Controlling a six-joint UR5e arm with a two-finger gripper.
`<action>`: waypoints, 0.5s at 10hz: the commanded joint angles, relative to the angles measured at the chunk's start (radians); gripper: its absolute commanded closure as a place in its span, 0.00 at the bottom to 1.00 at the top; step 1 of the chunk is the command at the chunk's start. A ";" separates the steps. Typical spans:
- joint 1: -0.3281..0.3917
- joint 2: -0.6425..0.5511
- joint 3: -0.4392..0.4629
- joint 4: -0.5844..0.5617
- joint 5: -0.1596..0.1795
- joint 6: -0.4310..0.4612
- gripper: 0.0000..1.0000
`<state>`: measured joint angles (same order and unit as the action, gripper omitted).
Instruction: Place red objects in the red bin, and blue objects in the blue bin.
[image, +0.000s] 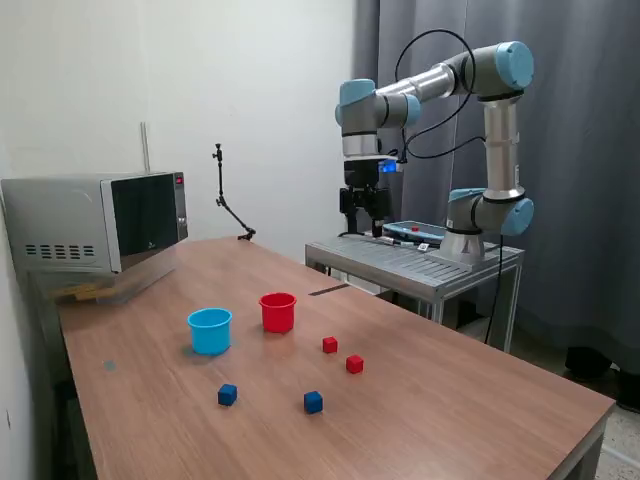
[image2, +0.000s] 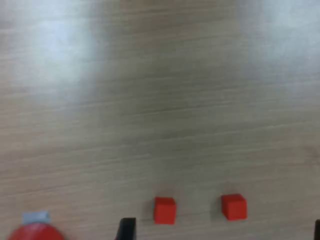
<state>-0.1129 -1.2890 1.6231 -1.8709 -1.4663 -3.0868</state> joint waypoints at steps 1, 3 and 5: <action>0.050 0.074 -0.008 -0.024 -0.003 -0.001 0.00; 0.088 0.156 -0.037 -0.065 -0.003 -0.001 0.00; 0.117 0.235 -0.061 -0.103 -0.003 0.000 0.00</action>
<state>-0.0206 -1.1145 1.5810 -1.9458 -1.4690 -3.0870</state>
